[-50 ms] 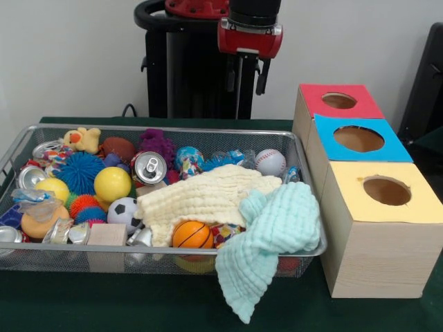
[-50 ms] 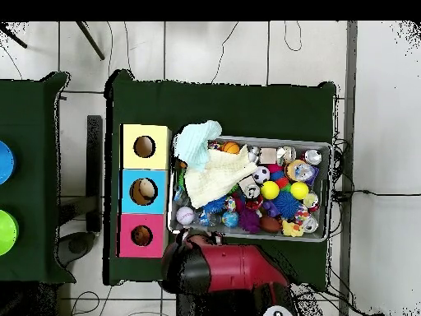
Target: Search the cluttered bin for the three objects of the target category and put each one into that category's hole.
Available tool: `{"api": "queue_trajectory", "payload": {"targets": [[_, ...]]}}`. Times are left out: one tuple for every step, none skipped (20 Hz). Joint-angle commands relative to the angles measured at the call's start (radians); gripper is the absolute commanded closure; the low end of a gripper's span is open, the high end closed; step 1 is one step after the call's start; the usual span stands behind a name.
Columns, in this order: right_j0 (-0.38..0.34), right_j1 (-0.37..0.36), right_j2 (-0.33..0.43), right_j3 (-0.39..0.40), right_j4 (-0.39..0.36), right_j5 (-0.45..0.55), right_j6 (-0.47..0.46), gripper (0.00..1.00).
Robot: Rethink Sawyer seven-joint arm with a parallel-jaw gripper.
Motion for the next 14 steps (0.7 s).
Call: {"api": "queue_trajectory", "payload": {"targets": [[0.017,0.000,0.023,-0.080,0.025,0.087,0.088,0.00],[0.011,-0.004,0.031,-0.076,0.029,0.091,0.082,0.00],[0.005,-0.008,0.039,-0.071,0.034,0.095,0.076,0.00],[-0.001,-0.012,0.047,-0.067,0.038,0.099,0.070,0.00],[-0.007,-0.016,0.055,-0.063,0.042,0.103,0.064,0.00],[-0.014,-0.014,0.068,-0.068,0.051,0.113,0.056,0.00],[-0.011,-0.012,0.069,-0.073,0.052,0.117,0.056,0.00],[-0.008,-0.010,0.069,-0.079,0.054,0.122,0.056,0.00],[-0.005,-0.008,0.067,-0.082,0.053,0.123,0.056,0.00],[-0.005,-0.002,0.065,-0.083,0.050,0.117,0.056,0.00],[-0.007,0.005,0.065,-0.083,0.048,0.109,0.057,0.00],[-0.009,0.012,0.065,-0.083,0.046,0.100,0.057,0.00],[-0.008,0.016,0.065,-0.088,0.045,0.100,0.058,0.00],[-0.006,0.021,0.064,-0.093,0.044,0.099,0.059,0.00]]}}
